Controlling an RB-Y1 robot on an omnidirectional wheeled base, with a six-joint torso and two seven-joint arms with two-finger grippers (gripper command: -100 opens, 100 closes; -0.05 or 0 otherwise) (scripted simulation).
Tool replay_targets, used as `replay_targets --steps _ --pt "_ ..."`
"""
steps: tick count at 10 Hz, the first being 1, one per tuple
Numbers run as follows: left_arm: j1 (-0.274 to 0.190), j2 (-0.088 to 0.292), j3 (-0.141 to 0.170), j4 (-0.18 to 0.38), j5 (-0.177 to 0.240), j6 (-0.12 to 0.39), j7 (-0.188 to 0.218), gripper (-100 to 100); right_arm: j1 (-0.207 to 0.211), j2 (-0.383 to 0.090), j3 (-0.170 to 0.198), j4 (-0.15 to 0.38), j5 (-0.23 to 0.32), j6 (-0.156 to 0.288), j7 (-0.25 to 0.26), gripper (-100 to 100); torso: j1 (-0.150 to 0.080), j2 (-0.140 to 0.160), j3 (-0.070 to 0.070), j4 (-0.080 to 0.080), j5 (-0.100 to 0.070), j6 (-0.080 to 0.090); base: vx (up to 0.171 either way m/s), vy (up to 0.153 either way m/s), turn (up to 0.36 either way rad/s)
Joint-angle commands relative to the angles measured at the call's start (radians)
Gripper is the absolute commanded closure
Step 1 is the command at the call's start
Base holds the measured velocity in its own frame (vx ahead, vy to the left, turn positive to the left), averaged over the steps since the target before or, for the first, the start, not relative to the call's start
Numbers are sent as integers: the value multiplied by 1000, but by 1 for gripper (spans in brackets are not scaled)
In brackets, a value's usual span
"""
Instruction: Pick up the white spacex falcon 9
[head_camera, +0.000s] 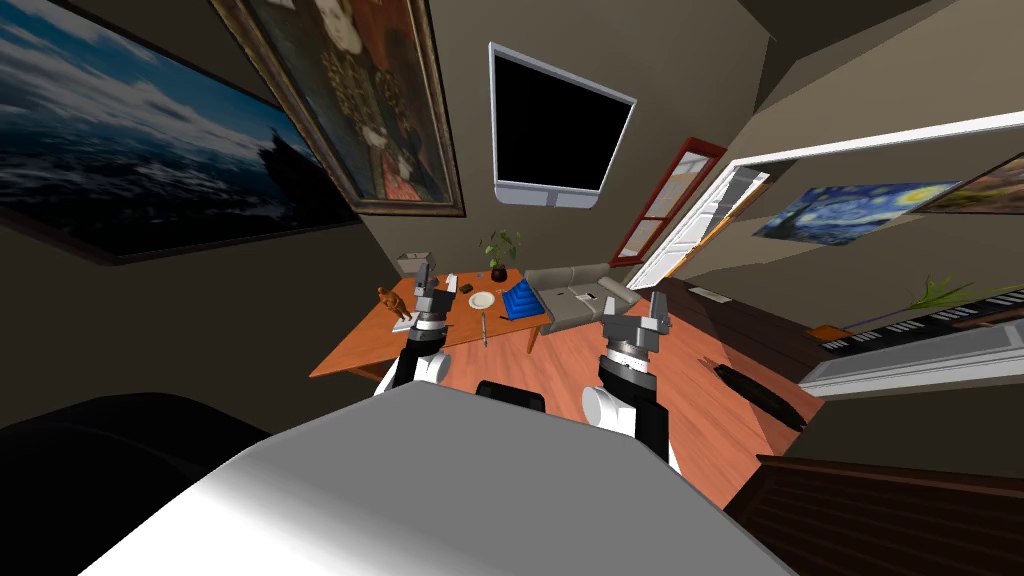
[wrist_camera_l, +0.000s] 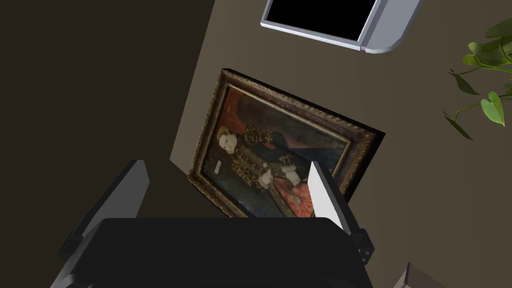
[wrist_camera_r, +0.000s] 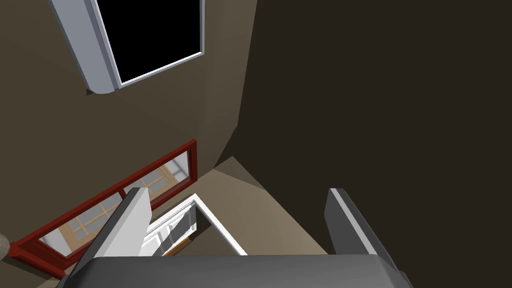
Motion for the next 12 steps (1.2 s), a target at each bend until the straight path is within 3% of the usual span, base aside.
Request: replay_targets --steps 1,6,11,12 --pt "-9 20 3 20 -33 -3 -20 -100 0 0 0 0 0 0 0 0 0 0 0 0 0 0 -7 18 -67" --pt "-51 95 18 120 -174 -20 -117 -100 0 0 0 0 0 0 0 0 3 1 1 0 1 0 -22 44 -110" --pt "-75 134 26 182 -286 -31 -174 -100 0 0 0 0 0 0 0 0 2 1 0 0 0 0 -15 29 -76" --pt "-88 155 30 217 -326 -38 -206 -100 0 0 0 0 0 0 0 0 2 1 0 0 0 0 -17 25 -132"
